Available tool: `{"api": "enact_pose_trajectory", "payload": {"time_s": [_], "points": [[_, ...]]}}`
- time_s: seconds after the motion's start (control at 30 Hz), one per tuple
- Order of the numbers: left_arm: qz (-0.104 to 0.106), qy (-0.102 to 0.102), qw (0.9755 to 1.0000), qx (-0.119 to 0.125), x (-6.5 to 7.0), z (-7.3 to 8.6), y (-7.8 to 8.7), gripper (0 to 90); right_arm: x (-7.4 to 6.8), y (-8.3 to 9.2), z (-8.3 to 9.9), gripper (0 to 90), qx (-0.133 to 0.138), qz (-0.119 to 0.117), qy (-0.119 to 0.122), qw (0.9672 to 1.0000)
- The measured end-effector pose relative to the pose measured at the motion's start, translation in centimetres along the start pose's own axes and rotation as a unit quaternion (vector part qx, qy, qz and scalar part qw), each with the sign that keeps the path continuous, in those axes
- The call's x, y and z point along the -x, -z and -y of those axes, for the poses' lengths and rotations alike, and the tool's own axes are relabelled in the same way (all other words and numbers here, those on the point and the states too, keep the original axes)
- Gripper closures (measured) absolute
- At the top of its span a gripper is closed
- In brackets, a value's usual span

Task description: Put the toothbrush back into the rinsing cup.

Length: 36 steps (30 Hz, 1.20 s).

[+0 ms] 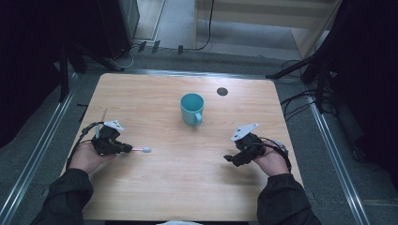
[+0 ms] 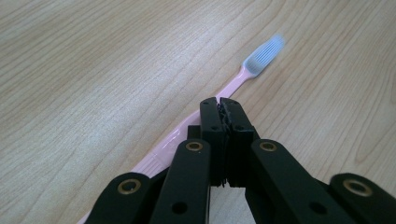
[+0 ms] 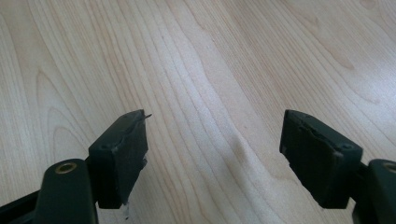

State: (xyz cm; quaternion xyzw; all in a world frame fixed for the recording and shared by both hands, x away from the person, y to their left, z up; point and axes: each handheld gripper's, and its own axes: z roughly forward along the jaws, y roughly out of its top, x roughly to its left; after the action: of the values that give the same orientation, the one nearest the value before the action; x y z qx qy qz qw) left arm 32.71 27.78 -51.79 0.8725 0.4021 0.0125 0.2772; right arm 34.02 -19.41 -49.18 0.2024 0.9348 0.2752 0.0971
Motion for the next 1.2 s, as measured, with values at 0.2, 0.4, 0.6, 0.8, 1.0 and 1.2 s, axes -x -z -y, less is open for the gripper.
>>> {"api": "enact_pose_trajectory", "payload": {"time_s": [0.2, 0.4, 0.6, 0.8, 1.0, 1.2], "points": [[0.001, 0.004, 1.0000, -0.002, -0.2, -0.1, -0.4, 87.7, 0.0, 0.0, 0.0, 23.7, 0.000, 0.002, -0.001, 1.0000], [-0.002, 0.006, 0.9999, -0.009, -0.1, -0.3, -0.8, 87.2, -0.1, 0.1, 0.0, 23.7, 0.001, 0.005, 0.001, 1.0000], [0.006, 0.019, 0.9998, -0.003, -0.5, -0.5, -1.0, 86.5, -0.1, 0.2, 0.1, 23.7, 0.001, 0.006, 0.002, 1.0000], [0.000, 0.028, 0.9996, -0.001, -0.9, -0.9, -1.1, 86.7, 0.0, 0.3, 0.4, 23.7, -0.001, 0.008, -0.003, 1.0000], [-0.004, 0.039, 0.9992, 0.000, -1.5, -1.7, -1.3, 87.0, -0.1, 0.5, 0.8, 23.8, -0.001, 0.009, -0.007, 0.9999], [-0.015, 0.056, 0.9982, 0.017, -2.3, -2.1, -1.2, 88.8, -0.2, 0.8, 1.3, 23.7, -0.007, 0.009, -0.015, 0.9998]]}}
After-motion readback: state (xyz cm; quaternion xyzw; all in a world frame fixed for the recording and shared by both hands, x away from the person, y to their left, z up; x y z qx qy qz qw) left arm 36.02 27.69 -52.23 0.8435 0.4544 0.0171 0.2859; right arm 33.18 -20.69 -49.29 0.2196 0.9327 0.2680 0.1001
